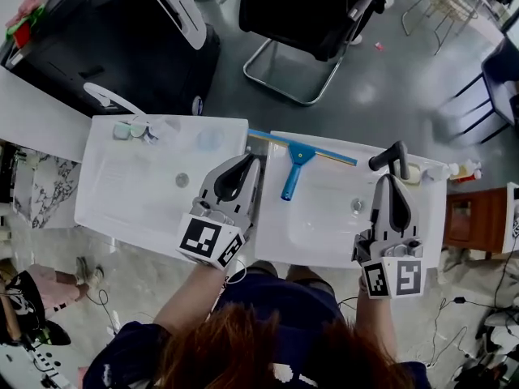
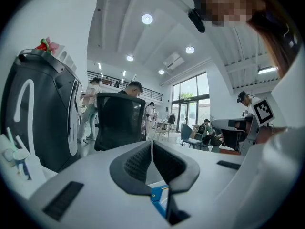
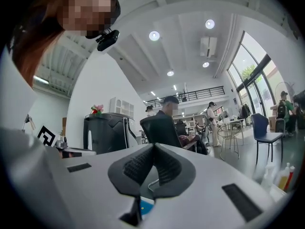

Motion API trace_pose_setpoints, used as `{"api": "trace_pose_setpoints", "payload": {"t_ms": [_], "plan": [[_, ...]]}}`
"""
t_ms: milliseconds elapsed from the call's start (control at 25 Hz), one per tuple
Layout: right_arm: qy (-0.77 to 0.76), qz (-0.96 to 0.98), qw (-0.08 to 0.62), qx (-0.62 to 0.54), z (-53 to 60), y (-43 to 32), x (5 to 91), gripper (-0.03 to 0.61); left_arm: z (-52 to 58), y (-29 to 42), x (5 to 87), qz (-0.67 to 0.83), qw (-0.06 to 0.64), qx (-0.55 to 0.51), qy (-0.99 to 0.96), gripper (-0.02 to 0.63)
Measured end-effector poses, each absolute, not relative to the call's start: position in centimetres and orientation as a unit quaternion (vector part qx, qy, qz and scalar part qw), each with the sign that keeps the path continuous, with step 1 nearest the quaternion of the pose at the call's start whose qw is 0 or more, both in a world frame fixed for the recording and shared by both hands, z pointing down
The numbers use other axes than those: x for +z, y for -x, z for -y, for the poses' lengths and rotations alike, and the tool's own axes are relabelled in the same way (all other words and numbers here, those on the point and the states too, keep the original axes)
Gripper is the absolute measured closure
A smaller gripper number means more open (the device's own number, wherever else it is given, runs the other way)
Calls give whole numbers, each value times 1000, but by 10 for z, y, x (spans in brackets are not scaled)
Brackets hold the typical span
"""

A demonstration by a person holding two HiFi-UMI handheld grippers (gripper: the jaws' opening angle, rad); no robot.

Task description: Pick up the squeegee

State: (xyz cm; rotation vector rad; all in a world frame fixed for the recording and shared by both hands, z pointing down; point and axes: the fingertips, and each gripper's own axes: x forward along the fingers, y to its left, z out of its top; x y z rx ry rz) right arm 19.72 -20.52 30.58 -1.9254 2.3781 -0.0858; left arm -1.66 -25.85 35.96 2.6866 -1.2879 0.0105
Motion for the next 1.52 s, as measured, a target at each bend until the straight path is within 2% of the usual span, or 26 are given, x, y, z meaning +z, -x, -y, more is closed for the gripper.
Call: {"api": "trace_pose_setpoints", "payload": {"t_ms": [320, 640, 760, 1000, 1520], "plan": [[618, -784, 29, -55, 221, -212, 341, 563, 265, -7, 377, 440, 88, 13, -893, 580], [607, -791, 26, -73, 229, -223, 360, 563, 265, -29, 421, 435, 126, 68, -889, 397], [604, -793, 24, -78, 229, -226, 365, 563, 265, -36, 448, 435, 141, 94, -884, 367], [595, -799, 20, -89, 233, -232, 377, 563, 270, -53, 500, 434, 181, 133, -873, 350], [577, -809, 16, -110, 244, -249, 396, 563, 286, -98, 601, 411, 208, 262, -848, 336]]}}
